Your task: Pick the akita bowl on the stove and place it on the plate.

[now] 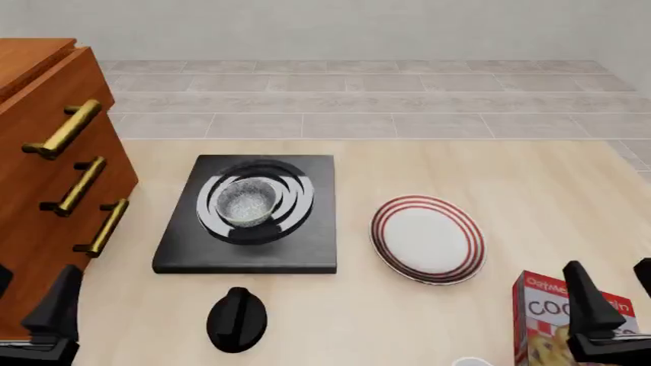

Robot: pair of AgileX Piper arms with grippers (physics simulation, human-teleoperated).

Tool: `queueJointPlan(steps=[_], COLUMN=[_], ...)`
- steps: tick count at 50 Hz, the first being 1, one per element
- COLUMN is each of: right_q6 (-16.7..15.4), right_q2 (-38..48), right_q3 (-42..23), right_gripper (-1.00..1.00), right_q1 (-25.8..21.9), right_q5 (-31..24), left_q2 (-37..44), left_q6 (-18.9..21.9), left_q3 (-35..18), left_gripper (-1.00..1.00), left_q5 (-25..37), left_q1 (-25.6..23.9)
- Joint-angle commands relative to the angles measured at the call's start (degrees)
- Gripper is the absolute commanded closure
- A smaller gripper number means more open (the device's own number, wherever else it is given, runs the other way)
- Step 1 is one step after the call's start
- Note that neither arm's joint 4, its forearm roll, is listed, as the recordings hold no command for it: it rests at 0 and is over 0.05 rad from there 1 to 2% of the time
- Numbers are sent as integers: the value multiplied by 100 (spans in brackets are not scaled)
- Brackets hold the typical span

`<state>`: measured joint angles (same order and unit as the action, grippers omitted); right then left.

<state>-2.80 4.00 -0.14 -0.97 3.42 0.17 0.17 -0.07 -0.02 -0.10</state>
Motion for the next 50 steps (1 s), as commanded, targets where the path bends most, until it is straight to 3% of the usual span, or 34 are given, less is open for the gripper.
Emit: queueJointPlan(steps=[1, 16, 17, 21, 27, 31, 34, 45, 47, 50], right_q6=[390, 485, 607, 631, 649, 827, 633, 619, 500, 687], right_q2=[-351, -285, -118, 211, 1188, 1716, 2230, 3850, 4299, 4556], right_q3=[-113, -913, -1155, -1440, -2383, -2752, -2985, -3609, -3756, -3843], right_gripper=[-100, -100, -100, -100, -100, -100, -100, -100, -100, -100], right_q1=[104, -19, -67, -194, -557, -836, -1004, -1851, -1988, -2210], right_q5=[-368, -1046, -1144, -1160, -1361, -1447, -1341, -877, -759, -616], left_q2=[-8, 151, 187, 188, 349, 280, 279, 234, 307, 291], left_q6=[462, 387, 378, 406, 269, 314, 278, 231, 121, 150], left_q3=[3, 6, 6, 6, 6, 6, 6, 6, 5, 4], left_gripper=[-100, -100, -100, -100, -100, -100, -100, -100, -100, -100], left_q5=[-1, -55, -80, -72, -176, -115, -107, -28, -64, -49], left_q1=[-113, -140, -127, -129, -76, -50, -67, -29, -28, -29])
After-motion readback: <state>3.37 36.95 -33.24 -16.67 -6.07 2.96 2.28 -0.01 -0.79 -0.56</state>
